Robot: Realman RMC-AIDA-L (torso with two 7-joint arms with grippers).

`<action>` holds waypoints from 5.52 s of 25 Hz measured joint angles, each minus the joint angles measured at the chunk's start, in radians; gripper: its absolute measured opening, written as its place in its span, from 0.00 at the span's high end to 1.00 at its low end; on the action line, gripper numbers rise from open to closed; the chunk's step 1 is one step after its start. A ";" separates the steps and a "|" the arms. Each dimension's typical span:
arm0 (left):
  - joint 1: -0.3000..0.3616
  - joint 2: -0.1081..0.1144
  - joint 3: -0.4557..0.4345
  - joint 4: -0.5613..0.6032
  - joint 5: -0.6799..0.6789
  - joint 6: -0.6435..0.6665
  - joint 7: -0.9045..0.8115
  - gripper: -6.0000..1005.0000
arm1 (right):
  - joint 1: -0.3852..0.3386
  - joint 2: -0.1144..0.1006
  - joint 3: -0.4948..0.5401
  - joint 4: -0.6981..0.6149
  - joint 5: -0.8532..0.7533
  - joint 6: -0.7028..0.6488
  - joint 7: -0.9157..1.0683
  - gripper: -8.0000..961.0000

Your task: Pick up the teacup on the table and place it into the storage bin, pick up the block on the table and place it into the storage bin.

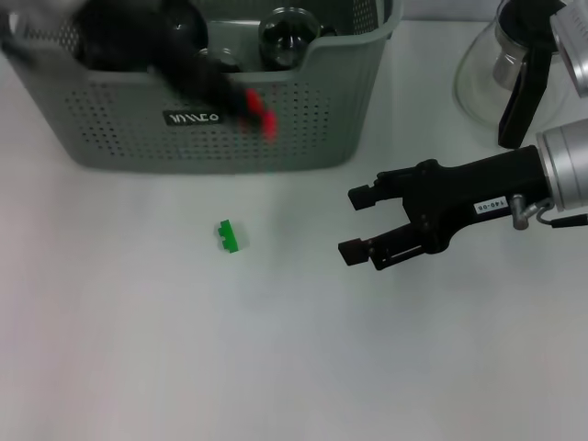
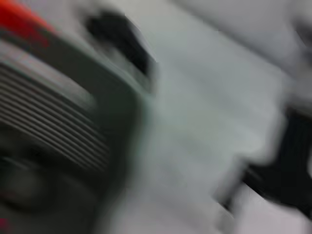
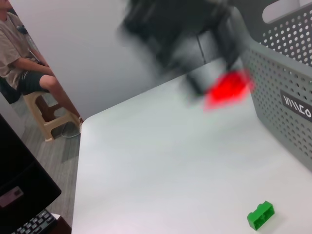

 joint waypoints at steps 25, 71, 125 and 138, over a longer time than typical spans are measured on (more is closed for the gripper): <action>-0.061 0.021 -0.010 0.104 0.323 -0.290 0.120 0.16 | -0.004 -0.005 0.000 -0.001 0.000 -0.023 -0.005 0.02; 0.146 -0.178 0.679 -0.096 0.450 -0.527 0.013 0.07 | -0.030 -0.017 0.026 0.009 -0.001 -0.016 -0.004 0.02; -0.205 0.141 -0.148 -0.059 0.231 -0.114 -0.023 0.57 | -0.018 -0.028 0.026 0.027 -0.002 -0.029 -0.019 0.02; -0.107 0.111 -0.176 -0.185 0.199 -0.513 -0.044 0.52 | -0.024 -0.021 0.026 0.027 0.001 -0.028 -0.053 0.02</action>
